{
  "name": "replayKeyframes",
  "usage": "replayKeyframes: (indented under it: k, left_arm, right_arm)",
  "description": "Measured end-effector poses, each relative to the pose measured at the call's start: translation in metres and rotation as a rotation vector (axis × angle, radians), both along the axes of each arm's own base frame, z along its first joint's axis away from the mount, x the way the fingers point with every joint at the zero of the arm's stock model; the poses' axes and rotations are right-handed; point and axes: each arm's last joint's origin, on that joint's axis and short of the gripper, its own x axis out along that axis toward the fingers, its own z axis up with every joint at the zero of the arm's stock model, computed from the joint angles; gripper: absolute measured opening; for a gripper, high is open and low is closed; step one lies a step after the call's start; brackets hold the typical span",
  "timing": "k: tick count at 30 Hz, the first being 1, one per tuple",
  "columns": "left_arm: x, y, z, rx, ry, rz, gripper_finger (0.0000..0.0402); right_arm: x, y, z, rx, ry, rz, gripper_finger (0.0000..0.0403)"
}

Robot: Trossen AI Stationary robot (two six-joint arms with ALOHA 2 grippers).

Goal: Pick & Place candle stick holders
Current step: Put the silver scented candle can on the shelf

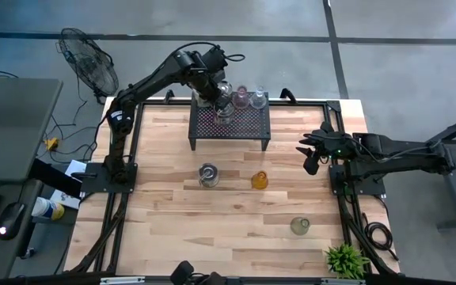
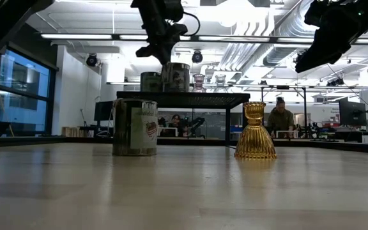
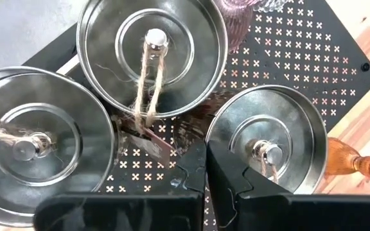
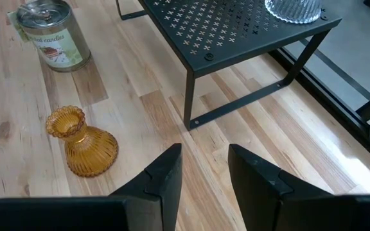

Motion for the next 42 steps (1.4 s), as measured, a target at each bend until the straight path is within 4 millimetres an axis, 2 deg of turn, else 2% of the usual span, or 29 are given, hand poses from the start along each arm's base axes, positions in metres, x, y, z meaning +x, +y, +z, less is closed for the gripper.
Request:
replayKeyframes:
  k: [42]
  left_arm:
    - [-0.0010, 0.0000, -0.0030, -0.015, 0.029, 0.033, 0.0001]
  right_arm:
    - [0.0000, 0.0002, 0.0000, 0.003, 0.000, 0.003, 0.0119]
